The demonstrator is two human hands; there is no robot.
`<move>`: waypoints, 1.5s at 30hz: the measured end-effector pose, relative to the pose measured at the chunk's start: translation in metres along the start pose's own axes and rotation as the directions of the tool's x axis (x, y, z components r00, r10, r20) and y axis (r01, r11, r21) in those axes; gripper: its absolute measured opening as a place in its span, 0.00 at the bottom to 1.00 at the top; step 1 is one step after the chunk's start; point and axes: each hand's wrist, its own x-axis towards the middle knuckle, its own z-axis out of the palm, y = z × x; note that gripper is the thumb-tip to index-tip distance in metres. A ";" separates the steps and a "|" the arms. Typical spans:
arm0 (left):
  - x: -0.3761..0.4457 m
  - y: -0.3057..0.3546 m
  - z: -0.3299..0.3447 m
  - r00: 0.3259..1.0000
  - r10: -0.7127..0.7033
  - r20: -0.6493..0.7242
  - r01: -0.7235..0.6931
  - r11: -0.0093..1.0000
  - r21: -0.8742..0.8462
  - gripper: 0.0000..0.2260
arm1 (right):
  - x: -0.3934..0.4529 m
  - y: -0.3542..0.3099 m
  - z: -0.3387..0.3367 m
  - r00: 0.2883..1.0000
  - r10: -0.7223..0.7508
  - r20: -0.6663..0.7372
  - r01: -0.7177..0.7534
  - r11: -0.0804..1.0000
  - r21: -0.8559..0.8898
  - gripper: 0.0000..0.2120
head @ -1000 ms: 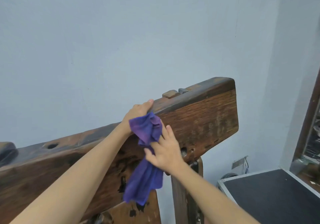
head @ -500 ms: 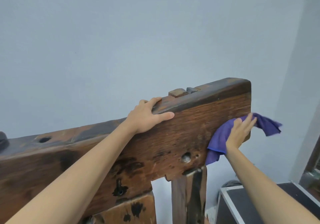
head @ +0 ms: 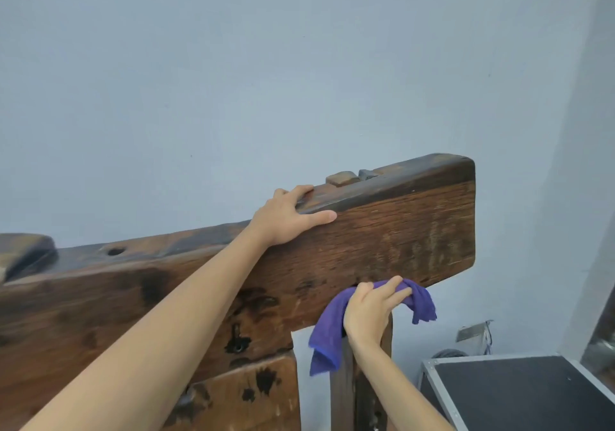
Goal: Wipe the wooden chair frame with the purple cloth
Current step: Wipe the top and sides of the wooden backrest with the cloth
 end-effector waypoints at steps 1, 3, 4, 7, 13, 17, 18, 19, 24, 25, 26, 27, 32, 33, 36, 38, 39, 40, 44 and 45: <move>-0.002 0.002 0.000 1.000 -0.003 -0.005 0.003 1.000 0.005 0.40 | -0.013 0.003 0.000 0.995 -0.056 0.077 0.062 0.995 -0.076 0.34; -0.009 0.005 0.000 0.999 -0.018 -0.040 0.019 0.999 0.031 0.42 | -0.035 0.007 -0.002 0.968 -0.135 0.212 0.180 0.961 -0.210 0.39; -0.014 0.007 0.000 0.998 -0.031 -0.061 0.034 0.998 0.044 0.42 | -0.045 0.007 -0.007 0.952 -0.142 0.272 0.213 0.943 -0.254 0.40; -0.036 0.005 0.005 0.989 -0.040 -0.143 0.060 0.988 0.142 0.40 | -0.067 0.006 -0.021 0.867 -0.258 0.426 0.360 0.916 -0.177 0.39; -0.135 -0.016 0.025 0.991 0.119 -0.053 -0.122 0.991 -0.059 0.40 | -0.081 -0.021 -0.062 0.762 -0.333 0.556 0.266 0.943 0.199 0.32; -0.211 -0.041 0.065 0.993 -0.071 0.091 0.104 0.895 -0.435 0.27 | -0.094 -0.038 -0.081 0.677 -0.301 0.672 0.025 0.922 0.387 0.30; -0.224 -0.044 0.072 0.985 -0.084 0.153 0.152 0.840 -0.521 0.23 | -0.100 -0.041 -0.084 0.649 -0.292 0.702 -0.051 0.905 0.423 0.29; -0.234 -0.045 0.076 0.975 -0.073 0.212 0.190 0.771 -0.608 0.18 | -0.108 -0.043 -0.086 0.623 -0.290 0.726 -0.091 0.895 0.436 0.28; -0.277 -0.055 0.082 0.976 -0.019 0.218 0.179 0.642 -0.746 0.12 | -0.158 -0.039 -0.099 0.597 -0.419 0.684 0.202 0.904 0.377 0.22; -0.284 -0.060 0.081 0.978 -0.011 0.210 0.167 0.647 -0.744 0.11 | -0.166 -0.037 -0.103 0.603 -0.421 0.678 0.218 0.904 0.367 0.23; -0.290 -0.065 0.078 0.978 -0.007 0.210 0.166 0.638 -0.752 0.10 | -0.171 -0.035 -0.106 0.606 -0.402 0.686 0.191 0.911 0.365 0.24; -0.297 -0.071 0.073 0.973 0.011 0.229 0.177 0.601 -0.780 0.11 | -0.180 -0.034 -0.111 0.597 -0.374 0.710 0.154 0.922 0.356 0.25; -0.323 -0.092 0.050 0.916 0.113 0.385 0.316 0.388 -0.866 0.19 | -0.223 -0.036 -0.137 0.370 -0.330 0.869 0.314 0.924 0.217 0.35; -0.328 -0.095 0.047 0.898 0.118 0.424 0.354 0.378 -0.855 0.19 | -0.234 -0.036 -0.141 0.300 -0.316 0.900 0.333 0.919 0.212 0.35; -0.349 -0.099 0.041 0.853 0.155 0.499 0.397 0.429 -0.812 0.18 | -0.264 -0.028 -0.153 0.203 -0.237 0.950 0.262 0.948 0.181 0.32; -0.364 -0.100 0.041 0.870 0.148 0.471 0.370 0.437 -0.820 0.17 | -0.284 -0.015 -0.162 0.292 -0.229 0.928 0.159 0.969 0.189 0.30; -0.372 -0.101 0.043 0.879 0.135 0.457 0.368 0.416 -0.832 0.17 | -0.295 -0.008 -0.166 0.359 -0.222 0.906 0.088 0.975 0.204 0.32; -0.379 -0.100 0.044 0.886 0.119 0.449 0.375 0.385 -0.843 0.16 | -0.304 0.001 -0.169 0.430 -0.212 0.878 0.004 0.973 0.232 0.35; -0.404 -0.099 0.044 0.895 0.074 0.440 0.404 0.285 -0.869 0.14 | -0.330 0.025 -0.168 0.649 -0.031 0.760 -0.271 0.924 0.270 0.47; -0.411 -0.099 0.041 0.896 0.072 0.438 0.400 0.296 -0.867 0.14 | -0.338 0.026 -0.168 0.663 0.044 0.748 -0.341 0.907 0.248 0.48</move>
